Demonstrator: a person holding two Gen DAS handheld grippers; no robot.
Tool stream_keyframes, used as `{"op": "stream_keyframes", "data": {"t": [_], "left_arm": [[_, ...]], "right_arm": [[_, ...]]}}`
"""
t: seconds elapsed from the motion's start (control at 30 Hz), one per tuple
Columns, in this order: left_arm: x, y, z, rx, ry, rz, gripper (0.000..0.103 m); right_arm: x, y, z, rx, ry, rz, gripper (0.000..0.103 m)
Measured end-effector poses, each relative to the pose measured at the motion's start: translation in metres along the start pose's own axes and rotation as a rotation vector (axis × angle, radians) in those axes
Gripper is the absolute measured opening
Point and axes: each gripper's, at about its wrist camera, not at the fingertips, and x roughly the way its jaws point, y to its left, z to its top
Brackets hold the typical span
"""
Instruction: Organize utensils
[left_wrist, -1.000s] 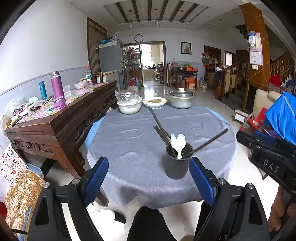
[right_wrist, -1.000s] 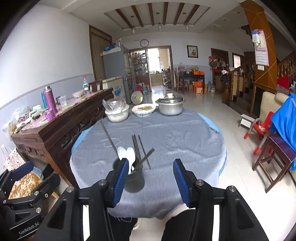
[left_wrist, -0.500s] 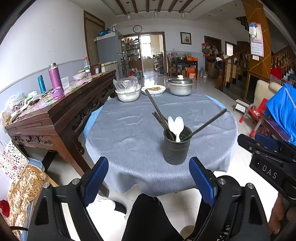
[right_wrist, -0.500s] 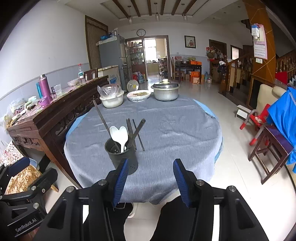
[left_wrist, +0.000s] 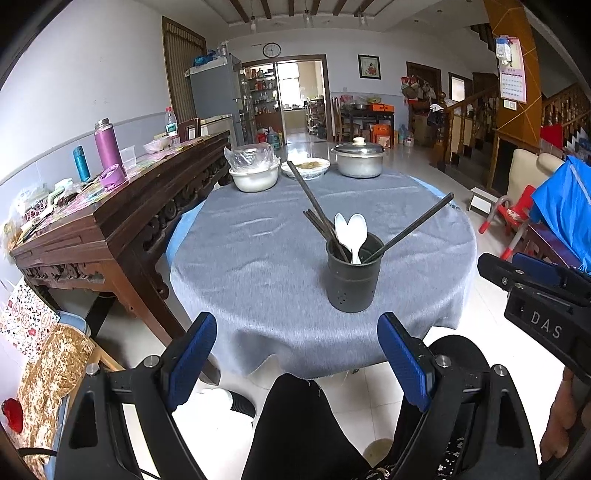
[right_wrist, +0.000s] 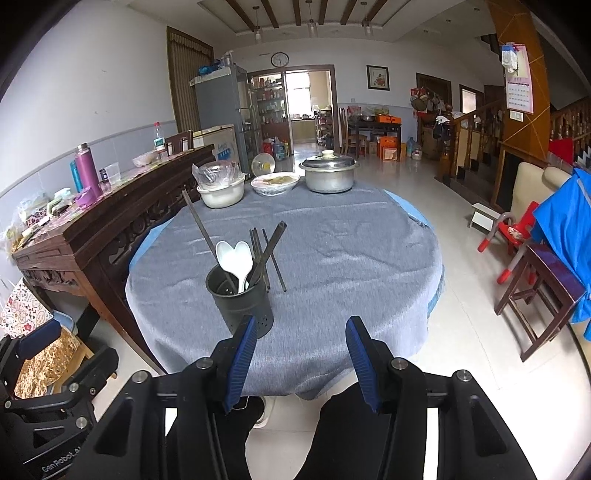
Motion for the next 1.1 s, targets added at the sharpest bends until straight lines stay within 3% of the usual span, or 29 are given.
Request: {"op": "stream_keyframes", "data": {"t": [1.1], "left_arm": [[0.022, -0.005, -0.017, 0.022, 0.069, 0.029, 0.089]], "right_arm": [[0.016, -0.007, -0.014, 0.015, 0.053, 0.021, 0.054]]}}
